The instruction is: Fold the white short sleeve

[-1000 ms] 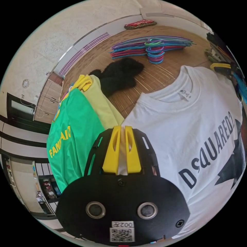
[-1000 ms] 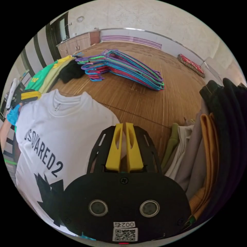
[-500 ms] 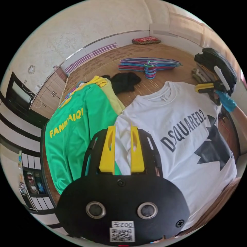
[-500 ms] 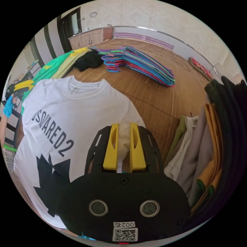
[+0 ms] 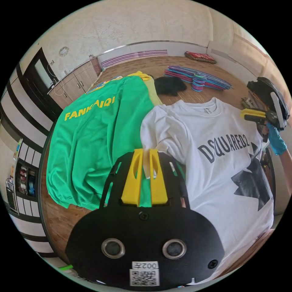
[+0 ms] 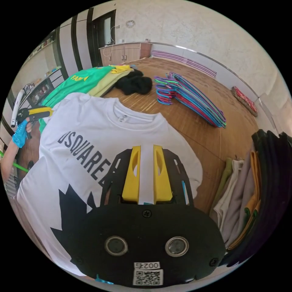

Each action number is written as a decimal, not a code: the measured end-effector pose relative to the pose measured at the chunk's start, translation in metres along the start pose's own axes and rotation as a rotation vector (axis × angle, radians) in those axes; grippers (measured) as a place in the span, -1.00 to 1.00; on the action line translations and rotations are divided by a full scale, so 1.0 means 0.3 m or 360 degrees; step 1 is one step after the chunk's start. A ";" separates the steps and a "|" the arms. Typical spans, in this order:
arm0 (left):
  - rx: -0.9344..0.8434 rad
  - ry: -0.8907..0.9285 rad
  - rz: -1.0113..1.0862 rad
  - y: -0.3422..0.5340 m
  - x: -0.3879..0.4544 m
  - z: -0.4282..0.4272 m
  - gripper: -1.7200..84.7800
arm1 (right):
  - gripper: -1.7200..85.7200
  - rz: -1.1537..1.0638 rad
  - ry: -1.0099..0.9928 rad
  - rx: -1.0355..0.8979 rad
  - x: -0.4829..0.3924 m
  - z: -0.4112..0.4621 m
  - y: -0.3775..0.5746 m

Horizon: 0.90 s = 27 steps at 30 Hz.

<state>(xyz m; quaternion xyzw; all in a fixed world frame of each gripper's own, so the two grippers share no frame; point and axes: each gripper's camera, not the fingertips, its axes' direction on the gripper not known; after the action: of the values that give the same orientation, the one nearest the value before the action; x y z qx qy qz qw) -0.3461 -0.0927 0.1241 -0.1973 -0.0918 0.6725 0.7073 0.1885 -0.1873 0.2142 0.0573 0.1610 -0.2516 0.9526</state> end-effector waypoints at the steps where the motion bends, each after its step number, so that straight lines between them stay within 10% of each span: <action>1: 0.0005 0.0000 0.0003 -0.001 -0.006 -0.008 -0.95 | -0.80 -0.0011 0.0003 -0.0027 -0.028 0.026 -0.007; 27: -0.0100 -0.0202 0.0565 -0.277 -0.172 -0.425 -0.98 | -0.80 0.0011 0.0003 -0.0137 -0.120 0.199 -0.079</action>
<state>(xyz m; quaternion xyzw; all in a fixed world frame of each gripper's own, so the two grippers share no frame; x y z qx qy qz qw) -0.2236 -0.1651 0.0493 -0.1895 -0.1210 0.7947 0.5638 0.1637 -0.2026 0.2818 0.0170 0.1724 -0.2411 0.9549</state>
